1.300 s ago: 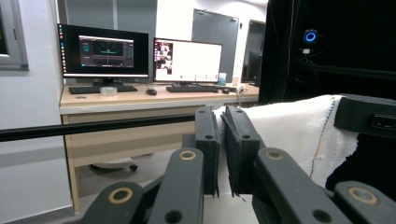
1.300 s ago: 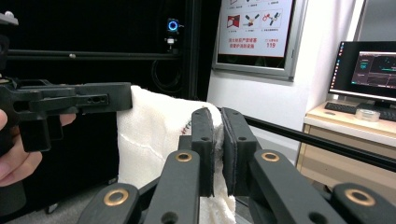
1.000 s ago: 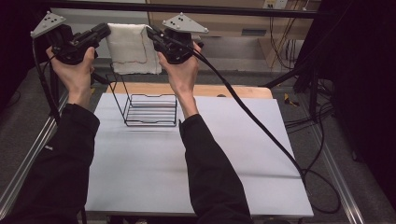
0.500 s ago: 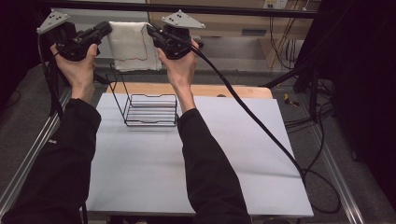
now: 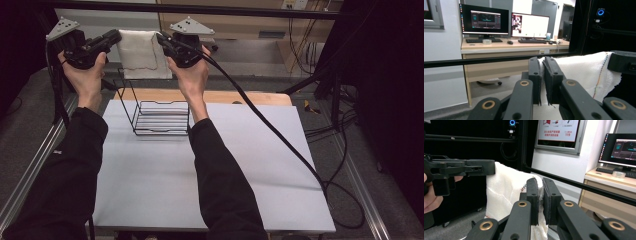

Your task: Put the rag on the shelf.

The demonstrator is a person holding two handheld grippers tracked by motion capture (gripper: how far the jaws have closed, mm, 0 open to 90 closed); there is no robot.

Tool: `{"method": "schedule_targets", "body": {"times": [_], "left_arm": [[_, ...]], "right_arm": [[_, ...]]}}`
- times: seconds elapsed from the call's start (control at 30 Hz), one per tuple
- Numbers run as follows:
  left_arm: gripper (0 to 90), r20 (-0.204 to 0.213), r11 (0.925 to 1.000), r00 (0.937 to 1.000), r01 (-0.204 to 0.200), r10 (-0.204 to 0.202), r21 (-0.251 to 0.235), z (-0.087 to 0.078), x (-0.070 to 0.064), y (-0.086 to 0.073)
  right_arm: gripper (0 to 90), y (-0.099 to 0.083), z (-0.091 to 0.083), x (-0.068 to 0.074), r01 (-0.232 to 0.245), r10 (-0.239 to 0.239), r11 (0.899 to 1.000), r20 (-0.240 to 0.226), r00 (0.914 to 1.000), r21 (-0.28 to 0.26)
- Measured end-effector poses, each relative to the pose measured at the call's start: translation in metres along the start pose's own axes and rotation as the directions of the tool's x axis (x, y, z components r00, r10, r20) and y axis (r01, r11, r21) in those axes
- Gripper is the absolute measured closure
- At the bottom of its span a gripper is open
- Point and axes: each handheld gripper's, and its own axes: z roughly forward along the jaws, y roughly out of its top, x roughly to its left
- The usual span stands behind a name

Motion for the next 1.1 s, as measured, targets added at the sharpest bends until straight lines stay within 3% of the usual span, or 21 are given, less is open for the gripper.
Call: {"method": "schedule_targets", "body": {"times": [0.6,1.1], "left_arm": [[84.1,0.016,0.9988,0.9999,0.004,-0.005,0.048,-0.015,0.003,-0.033],[84.0,0.038,0.9972,0.9992,-0.012,0.009,0.074,-0.022,-0.005,-0.042]], "right_arm": [[84.5,-0.026,-0.002,0.012,-0.003,0.004,0.998,-0.008,1.0000,0.067],[84.4,-0.036,-0.014,0.016,-0.009,0.010,0.995,-0.016,0.9998,0.096]]}}
